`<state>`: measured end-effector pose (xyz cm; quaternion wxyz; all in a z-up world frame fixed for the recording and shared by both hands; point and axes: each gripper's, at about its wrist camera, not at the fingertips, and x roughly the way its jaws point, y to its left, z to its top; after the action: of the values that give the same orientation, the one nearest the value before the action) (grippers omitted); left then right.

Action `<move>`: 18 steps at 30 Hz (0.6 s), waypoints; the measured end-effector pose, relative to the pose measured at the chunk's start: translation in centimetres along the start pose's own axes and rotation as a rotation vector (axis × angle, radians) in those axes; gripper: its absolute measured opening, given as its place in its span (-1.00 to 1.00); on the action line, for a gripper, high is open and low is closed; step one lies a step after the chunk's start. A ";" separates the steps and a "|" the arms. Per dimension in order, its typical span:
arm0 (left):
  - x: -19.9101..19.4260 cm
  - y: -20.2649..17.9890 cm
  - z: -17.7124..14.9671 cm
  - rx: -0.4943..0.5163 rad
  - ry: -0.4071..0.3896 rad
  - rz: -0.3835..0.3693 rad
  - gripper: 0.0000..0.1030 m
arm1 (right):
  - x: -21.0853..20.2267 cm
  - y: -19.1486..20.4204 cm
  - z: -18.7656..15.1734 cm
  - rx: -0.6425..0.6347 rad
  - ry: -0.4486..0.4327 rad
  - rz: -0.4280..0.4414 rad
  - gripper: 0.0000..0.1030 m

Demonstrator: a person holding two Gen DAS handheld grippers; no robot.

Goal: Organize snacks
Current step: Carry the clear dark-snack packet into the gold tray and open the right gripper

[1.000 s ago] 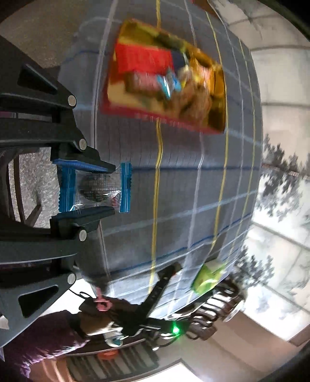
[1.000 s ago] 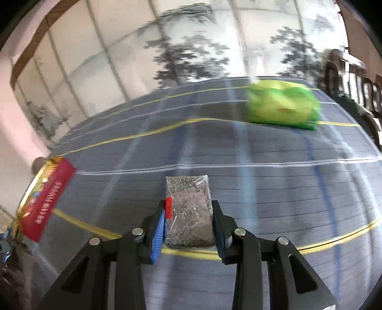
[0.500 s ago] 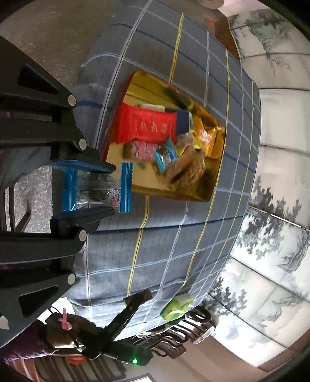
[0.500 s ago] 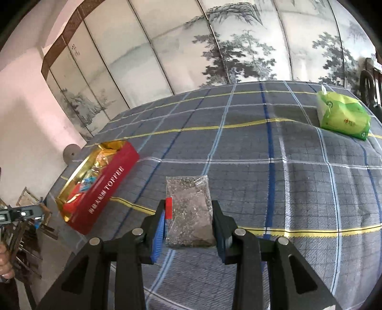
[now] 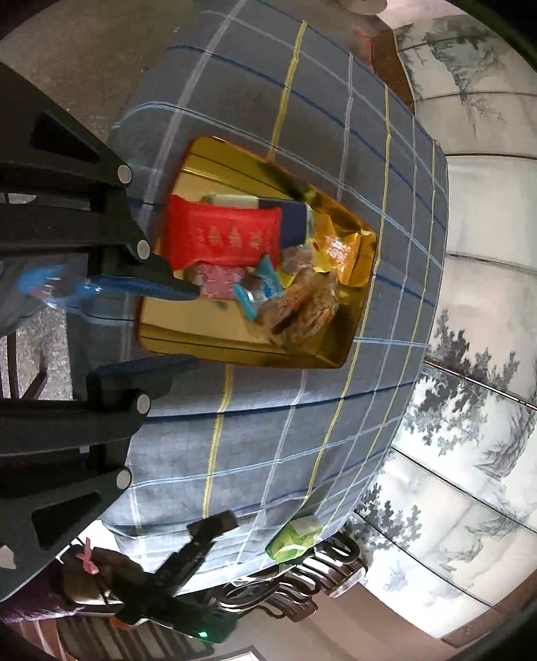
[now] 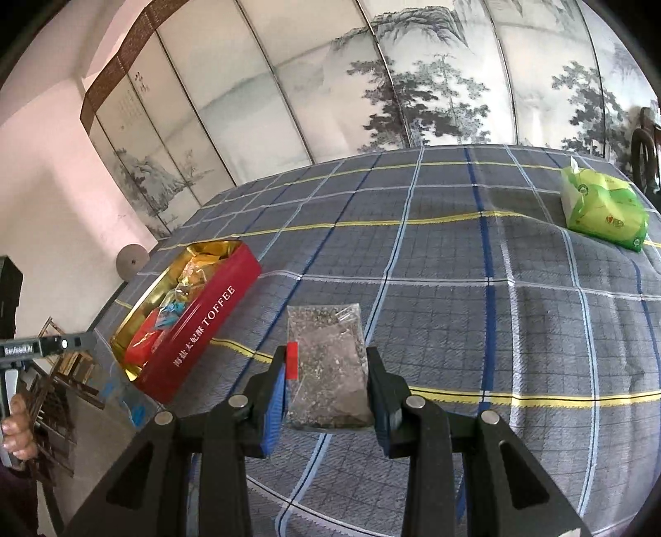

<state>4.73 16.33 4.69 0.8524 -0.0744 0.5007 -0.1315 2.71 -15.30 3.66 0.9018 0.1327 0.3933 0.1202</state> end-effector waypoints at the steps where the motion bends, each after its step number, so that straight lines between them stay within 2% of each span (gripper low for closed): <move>1: 0.2 0.1 0.5 -0.003 -0.002 0.002 -0.56 | 0.2 -0.1 0.0 0.001 0.003 -0.002 -0.31; 4: 0.3 0.7 1.6 0.003 -0.029 0.022 -0.56 | 0.7 -0.3 -0.2 0.008 0.015 -0.002 -0.31; 7: 0.0 1.7 1.6 -0.020 -0.039 0.007 -0.56 | 0.9 -0.3 -0.2 0.005 0.021 0.001 -0.31; 15: -0.1 2.8 -1.2 -0.001 -0.013 0.056 -0.56 | 0.0 0.6 0.2 -0.026 0.005 0.008 -0.31; 18: -0.6 3.0 -2.0 -0.012 -0.031 0.060 -0.55 | -0.4 1.3 0.6 -0.032 -0.008 0.026 -0.31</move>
<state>3.16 19.34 3.46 0.8630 -0.0664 0.4903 -0.1020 2.74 -14.30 4.82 0.9038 0.1238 0.3857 0.1377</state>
